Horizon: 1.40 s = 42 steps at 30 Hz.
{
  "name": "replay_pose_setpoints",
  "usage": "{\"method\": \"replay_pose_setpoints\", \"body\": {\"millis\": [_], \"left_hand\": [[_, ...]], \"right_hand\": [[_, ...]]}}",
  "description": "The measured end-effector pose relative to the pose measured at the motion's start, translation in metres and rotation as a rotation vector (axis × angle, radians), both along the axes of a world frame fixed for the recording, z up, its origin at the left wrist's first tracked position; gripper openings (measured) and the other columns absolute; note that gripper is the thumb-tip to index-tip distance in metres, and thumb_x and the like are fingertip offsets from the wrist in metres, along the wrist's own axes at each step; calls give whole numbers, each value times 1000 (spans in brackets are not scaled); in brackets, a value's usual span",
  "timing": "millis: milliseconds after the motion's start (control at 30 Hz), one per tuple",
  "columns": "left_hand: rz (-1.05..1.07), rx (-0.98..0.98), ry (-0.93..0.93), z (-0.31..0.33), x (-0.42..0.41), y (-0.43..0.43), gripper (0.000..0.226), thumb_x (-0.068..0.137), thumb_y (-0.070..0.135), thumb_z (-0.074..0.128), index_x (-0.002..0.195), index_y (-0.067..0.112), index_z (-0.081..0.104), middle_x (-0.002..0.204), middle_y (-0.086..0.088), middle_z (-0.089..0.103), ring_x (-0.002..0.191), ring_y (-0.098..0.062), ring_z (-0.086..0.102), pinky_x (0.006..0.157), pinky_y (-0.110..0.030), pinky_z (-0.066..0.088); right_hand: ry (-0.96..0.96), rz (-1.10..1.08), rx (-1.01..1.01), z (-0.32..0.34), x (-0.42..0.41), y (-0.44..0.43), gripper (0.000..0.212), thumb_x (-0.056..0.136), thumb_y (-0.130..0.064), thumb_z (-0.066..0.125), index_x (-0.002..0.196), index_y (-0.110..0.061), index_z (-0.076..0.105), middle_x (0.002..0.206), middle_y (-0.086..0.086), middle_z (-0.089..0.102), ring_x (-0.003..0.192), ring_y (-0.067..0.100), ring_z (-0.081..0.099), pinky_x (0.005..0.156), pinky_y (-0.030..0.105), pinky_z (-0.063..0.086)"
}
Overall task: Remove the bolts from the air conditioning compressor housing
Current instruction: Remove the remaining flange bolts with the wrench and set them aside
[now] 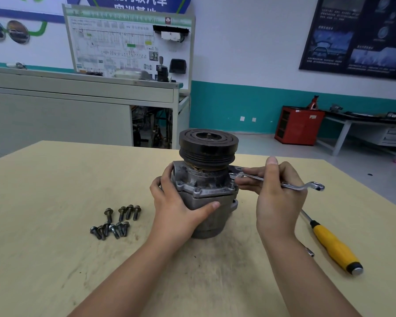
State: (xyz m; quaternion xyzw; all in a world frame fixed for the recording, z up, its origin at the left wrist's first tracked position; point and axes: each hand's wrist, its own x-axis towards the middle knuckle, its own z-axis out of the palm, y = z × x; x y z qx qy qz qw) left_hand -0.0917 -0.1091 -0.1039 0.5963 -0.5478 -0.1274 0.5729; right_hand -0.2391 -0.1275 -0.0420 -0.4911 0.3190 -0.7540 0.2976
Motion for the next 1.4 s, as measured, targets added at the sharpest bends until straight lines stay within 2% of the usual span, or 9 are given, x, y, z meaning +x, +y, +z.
{"method": "replay_pose_setpoints", "body": {"millis": [167, 500, 700, 767, 833, 1000, 1167, 1267, 1400], "left_hand": [[8, -9, 5, 0, 0, -1, 118, 54, 52, 83, 143, 42, 6, 123, 20, 9, 118, 1, 22, 102, -17, 22], [8, -16, 11, 0, -1, -1, 118, 53, 52, 82, 142, 42, 6, 122, 20, 9, 116, 4, 21, 102, -16, 21], [7, -11, 14, 0, -1, 0, 118, 51, 54, 80, 142, 42, 6, 123, 20, 9, 115, 5, 21, 102, -15, 20], [8, -10, 14, 1, -1, 0, 118, 51, 54, 80, 143, 41, 6, 123, 20, 8, 116, 5, 20, 102, -15, 20], [7, -9, 14, 1, -1, 0, 118, 52, 53, 81, 143, 41, 6, 122, 20, 8, 116, 5, 20, 102, -15, 20], [2, -10, 10, 1, -1, 0, 118, 54, 50, 82, 143, 42, 6, 123, 20, 8, 116, 5, 20, 102, -17, 21], [7, -8, 11, 1, -1, 0, 118, 53, 51, 82, 143, 42, 7, 124, 19, 9, 116, 3, 22, 102, -17, 21], [1, -4, 14, 1, -1, 0, 118, 51, 54, 80, 142, 42, 6, 124, 19, 8, 119, 1, 22, 103, -18, 22], [1, 1, 18, 1, -1, 0, 117, 50, 57, 78, 141, 44, 6, 123, 20, 8, 119, 0, 22, 103, -18, 22]], "right_hand": [[105, -83, -114, -6, -1, 4, 35, 99, -13, 43, 65, -14, 50, 71, -3, 71, 50, 15, 67, 49, 22, 54], [170, -75, -193, -9, 3, 3, 32, 91, -36, 44, 66, -19, 52, 75, -6, 71, 52, 10, 67, 51, 20, 52], [202, -110, -204, -10, 4, 6, 30, 91, -39, 41, 67, -24, 51, 69, -7, 70, 52, 8, 67, 52, 21, 53], [215, -122, -203, -10, 5, 8, 29, 92, -39, 40, 68, -25, 50, 69, -9, 69, 52, 8, 67, 53, 27, 54], [227, -123, -211, -10, 6, 9, 29, 92, -39, 40, 68, -24, 50, 73, -9, 69, 54, 9, 67, 55, 31, 56], [242, -146, -198, -8, 11, 12, 36, 90, -41, 39, 68, -16, 52, 69, -3, 67, 53, 5, 66, 53, 28, 55], [123, -156, -114, -8, 11, 12, 35, 93, -30, 43, 66, -11, 53, 65, -2, 68, 51, 10, 66, 53, 24, 54], [150, -156, -111, -10, 10, 15, 32, 93, -28, 43, 65, -14, 52, 66, -5, 69, 53, 9, 67, 55, 27, 55], [147, -146, -89, -8, 8, 15, 35, 97, -20, 44, 66, -7, 54, 62, -1, 68, 51, 11, 66, 53, 26, 55]]}}
